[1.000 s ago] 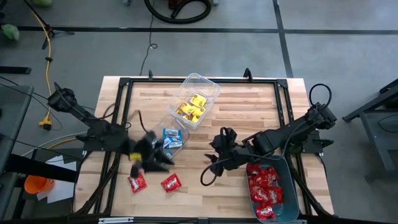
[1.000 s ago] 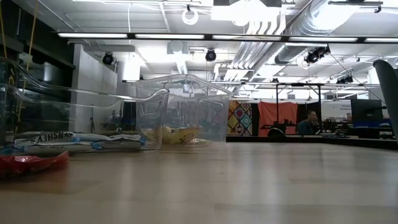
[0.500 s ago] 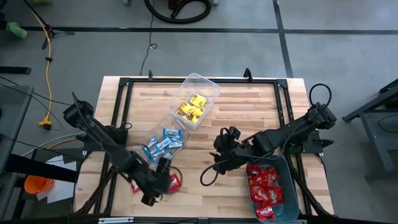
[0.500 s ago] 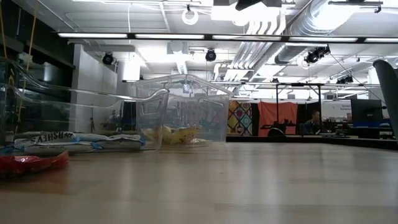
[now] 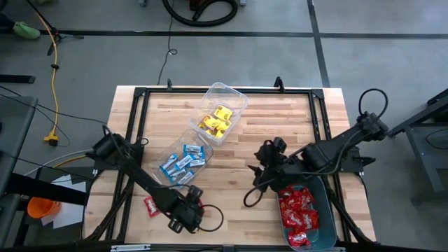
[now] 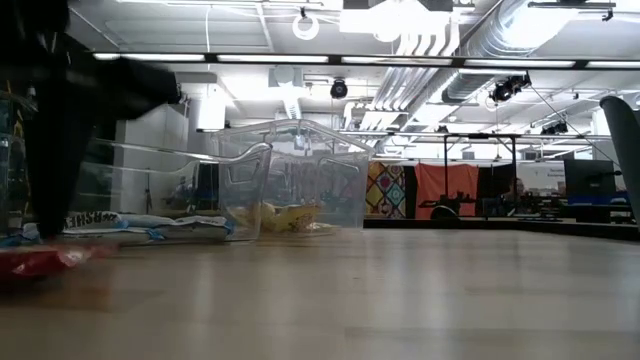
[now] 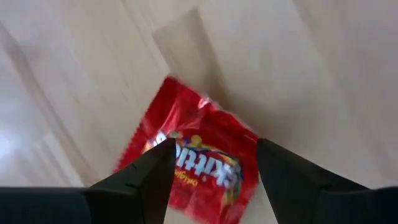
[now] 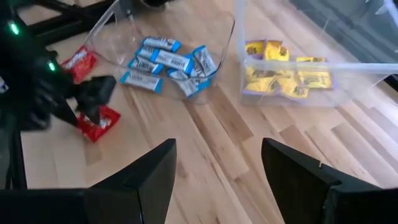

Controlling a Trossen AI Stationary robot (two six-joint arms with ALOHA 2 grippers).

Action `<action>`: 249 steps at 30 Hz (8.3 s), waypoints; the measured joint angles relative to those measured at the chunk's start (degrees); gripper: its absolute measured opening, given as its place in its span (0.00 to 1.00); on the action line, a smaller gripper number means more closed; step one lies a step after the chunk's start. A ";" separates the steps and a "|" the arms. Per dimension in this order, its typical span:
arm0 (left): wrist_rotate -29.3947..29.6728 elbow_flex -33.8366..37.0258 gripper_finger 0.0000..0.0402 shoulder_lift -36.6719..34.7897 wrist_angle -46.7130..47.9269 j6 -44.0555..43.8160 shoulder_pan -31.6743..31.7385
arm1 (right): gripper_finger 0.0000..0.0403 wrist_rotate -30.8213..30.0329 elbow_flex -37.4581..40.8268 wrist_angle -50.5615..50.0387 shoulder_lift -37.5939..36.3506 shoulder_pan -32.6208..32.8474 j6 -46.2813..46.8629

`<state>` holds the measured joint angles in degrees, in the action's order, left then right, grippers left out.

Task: Sort candy
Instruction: Put the red candy into the blue bin, then return to Home Position

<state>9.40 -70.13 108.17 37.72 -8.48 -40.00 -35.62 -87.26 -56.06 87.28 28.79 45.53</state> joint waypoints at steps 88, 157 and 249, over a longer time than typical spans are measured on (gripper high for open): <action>-4.27 -44.83 0.49 27.24 -45.96 12.24 24.62 | 0.58 -24.76 -0.09 7.44 -13.52 2.94 -2.88; -0.02 15.83 0.02 -30.44 4.78 -67.08 -25.90 | 0.58 -15.29 0.00 4.45 -13.48 1.07 -0.76; 12.33 32.76 0.33 -68.57 -42.86 -11.57 19.79 | 0.60 40.18 17.26 -5.79 -8.28 15.91 29.51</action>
<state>21.73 -37.36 39.59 -5.13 -20.05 -20.21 4.55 -70.00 -61.85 79.00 44.70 75.03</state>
